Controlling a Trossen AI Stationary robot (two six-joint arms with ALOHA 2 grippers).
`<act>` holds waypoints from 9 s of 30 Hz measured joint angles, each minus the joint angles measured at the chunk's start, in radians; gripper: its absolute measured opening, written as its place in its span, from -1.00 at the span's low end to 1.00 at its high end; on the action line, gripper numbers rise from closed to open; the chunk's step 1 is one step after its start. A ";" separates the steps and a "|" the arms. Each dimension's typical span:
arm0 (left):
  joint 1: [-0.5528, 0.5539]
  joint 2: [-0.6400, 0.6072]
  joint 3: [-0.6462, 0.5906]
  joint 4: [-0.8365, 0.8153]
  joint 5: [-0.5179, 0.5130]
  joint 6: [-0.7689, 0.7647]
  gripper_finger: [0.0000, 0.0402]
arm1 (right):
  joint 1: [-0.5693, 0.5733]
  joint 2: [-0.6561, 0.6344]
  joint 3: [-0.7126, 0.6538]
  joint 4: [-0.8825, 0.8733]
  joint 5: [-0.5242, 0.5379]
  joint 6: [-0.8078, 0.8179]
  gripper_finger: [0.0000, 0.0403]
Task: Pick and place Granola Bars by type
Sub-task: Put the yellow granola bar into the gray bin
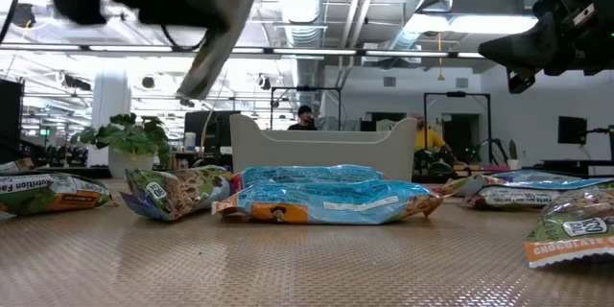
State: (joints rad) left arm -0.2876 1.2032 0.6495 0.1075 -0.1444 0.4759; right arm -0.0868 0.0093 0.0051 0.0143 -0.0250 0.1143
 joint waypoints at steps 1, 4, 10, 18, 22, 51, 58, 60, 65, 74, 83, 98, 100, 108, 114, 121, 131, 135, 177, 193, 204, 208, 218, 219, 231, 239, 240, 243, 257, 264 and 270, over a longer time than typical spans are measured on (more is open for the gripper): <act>0.007 -0.007 0.000 0.031 -0.002 -0.006 -0.84 | 0.000 0.000 0.000 0.000 0.000 0.000 -1.00; 0.019 -0.021 0.000 0.112 -0.003 -0.026 -0.83 | 0.000 0.000 0.000 0.000 0.000 0.000 -1.00; 0.034 -0.022 0.000 0.199 -0.002 -0.027 -0.82 | 0.000 0.000 0.000 0.000 0.000 0.000 -1.00; 0.111 0.031 0.022 0.193 -0.002 -0.003 -0.84 | 0.000 0.000 0.000 0.000 0.000 0.000 -1.00; 0.162 0.129 0.102 0.181 -0.002 0.018 -0.84 | 0.000 0.000 0.000 0.000 0.000 0.000 -1.00; 0.277 0.666 0.629 -0.437 -0.101 0.015 -0.81 | 0.000 0.000 0.000 0.000 0.000 0.000 -1.00; 0.277 0.666 0.629 -0.441 -0.107 -0.018 -0.55 | 0.000 0.000 0.000 0.000 0.000 0.000 -1.00; 0.277 0.666 0.629 -0.440 -0.106 -0.013 -0.48 | 0.000 0.000 0.000 0.000 0.000 0.000 -1.00; 0.267 0.664 0.629 -0.435 -0.106 -0.003 -0.41 | 0.000 0.000 0.000 0.000 0.000 0.000 -1.00; 0.205 0.587 0.629 -0.502 -0.103 -0.062 -0.42 | 0.000 0.000 0.000 0.000 0.000 0.000 -1.00; 0.114 0.451 0.629 -0.818 -0.101 -0.281 -0.42 | 0.000 0.000 0.000 0.000 0.000 0.000 -1.00; 0.004 0.246 0.461 -1.299 -0.023 -1.044 -0.42 | 0.000 0.000 0.000 0.000 0.000 0.000 -1.00; 0.000 0.210 0.405 -1.300 0.014 -1.131 -0.42 | 0.000 0.000 0.000 0.000 0.000 0.000 -1.00; -0.001 0.095 0.193 -1.302 0.160 -1.371 -0.42 | 0.000 0.000 0.000 0.000 0.000 0.000 -1.00; 0.000 0.053 0.072 -1.280 0.212 -1.430 -0.42 | 0.000 0.000 0.000 0.000 0.000 0.000 -1.00; -0.025 0.039 -0.014 -1.205 0.219 -1.418 -0.42 | 0.000 0.000 0.000 0.000 0.000 0.000 -1.00; -0.028 0.039 -0.115 -1.058 0.286 -1.315 -0.42 | 0.000 0.000 0.000 0.000 0.000 0.000 -1.00; -0.028 0.039 -0.142 -1.010 0.298 -1.281 -0.42 | 0.000 0.000 0.000 0.000 0.000 0.000 -1.00; 0.050 -0.287 -0.147 -0.280 -0.051 -0.756 -0.91 | 0.000 0.000 0.000 0.000 0.000 0.000 -1.00; 0.154 -0.201 -0.134 0.124 -0.128 -0.490 -0.91 | 0.000 0.000 0.000 0.000 0.000 0.000 -1.00; 0.210 0.147 0.091 0.112 -0.120 -0.225 -0.91 | 0.000 0.000 0.000 0.000 0.000 0.000 -1.00; 0.210 0.267 0.206 0.042 -0.090 -0.166 -0.91 | 0.000 0.000 0.000 0.000 0.000 0.000 -1.00; 0.210 0.491 0.453 -0.263 -0.076 -0.075 -0.91 | 0.000 0.000 0.000 0.000 0.001 0.000 -1.00; 0.210 0.507 0.467 -0.282 -0.076 -0.075 -0.91 | 0.000 0.000 0.000 0.000 0.000 0.000 -1.00; 0.210 0.552 0.495 -0.317 -0.099 -0.104 -0.77 | 0.000 0.000 0.000 0.000 0.000 0.000 -1.00; 0.208 0.552 0.495 -0.329 -0.098 -0.119 -0.47 | 0.000 0.000 0.000 0.000 0.000 0.000 -1.00; 0.208 0.552 0.495 -0.329 -0.098 -0.119 -0.45 | 0.000 0.000 0.000 0.000 0.000 0.000 -1.00; 0.201 0.552 0.495 -0.329 -0.102 -0.119 -0.43 | 0.000 0.000 0.000 0.000 0.000 0.000 -1.00; 0.093 0.401 0.494 -0.433 -0.106 -0.236 -0.44 | 0.000 0.000 0.000 0.000 0.000 0.000 -1.00; -0.023 0.336 0.494 -0.539 -0.106 -0.368 -0.44 | 0.000 0.000 0.000 0.000 0.000 0.000 -1.00; -0.166 0.331 0.494 -0.671 -0.105 -0.632 -0.44 | 0.000 0.000 0.000 0.000 0.000 0.000 -1.00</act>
State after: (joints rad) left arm -0.4531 1.5345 1.1431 -0.5636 -0.2499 -0.1566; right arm -0.0872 0.0091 0.0051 0.0141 -0.0250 0.1143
